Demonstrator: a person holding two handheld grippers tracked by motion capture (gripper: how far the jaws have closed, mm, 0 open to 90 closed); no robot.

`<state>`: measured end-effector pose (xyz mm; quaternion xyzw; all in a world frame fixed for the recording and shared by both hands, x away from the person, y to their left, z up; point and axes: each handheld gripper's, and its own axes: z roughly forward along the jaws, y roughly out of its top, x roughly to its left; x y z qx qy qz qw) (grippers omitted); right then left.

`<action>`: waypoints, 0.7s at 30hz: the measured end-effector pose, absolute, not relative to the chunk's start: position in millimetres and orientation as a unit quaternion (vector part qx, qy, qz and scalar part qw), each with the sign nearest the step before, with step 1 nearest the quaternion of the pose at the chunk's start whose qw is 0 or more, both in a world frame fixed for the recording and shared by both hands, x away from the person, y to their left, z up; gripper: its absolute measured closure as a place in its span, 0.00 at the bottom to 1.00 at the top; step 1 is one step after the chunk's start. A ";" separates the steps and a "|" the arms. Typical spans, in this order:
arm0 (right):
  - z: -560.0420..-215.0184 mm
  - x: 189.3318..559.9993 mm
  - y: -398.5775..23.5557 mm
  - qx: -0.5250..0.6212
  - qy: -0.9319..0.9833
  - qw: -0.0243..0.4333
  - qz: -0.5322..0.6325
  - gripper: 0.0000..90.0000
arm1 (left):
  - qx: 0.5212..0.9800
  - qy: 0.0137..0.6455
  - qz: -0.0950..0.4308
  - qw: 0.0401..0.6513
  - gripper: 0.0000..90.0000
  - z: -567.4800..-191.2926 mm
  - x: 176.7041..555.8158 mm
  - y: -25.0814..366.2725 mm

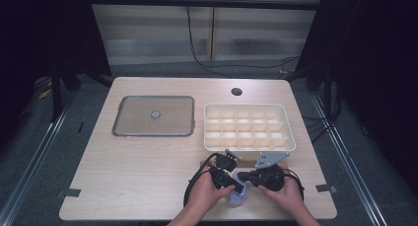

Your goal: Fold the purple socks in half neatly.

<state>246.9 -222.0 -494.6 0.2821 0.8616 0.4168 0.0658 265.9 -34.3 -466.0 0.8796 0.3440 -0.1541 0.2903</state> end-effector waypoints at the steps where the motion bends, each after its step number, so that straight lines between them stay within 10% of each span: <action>1: -494.6 247.0 -222.0 0.281 0.862 0.066 0.417 1.00 | 0.879 0.341 -0.154 0.296 0.94 -463.9 264.7 -34.4; 21: -495.2 247.0 -222.7 0.281 0.861 0.066 0.419 1.00 | 0.883 0.331 -0.165 0.289 1.00 -467.2 252.7 -40.5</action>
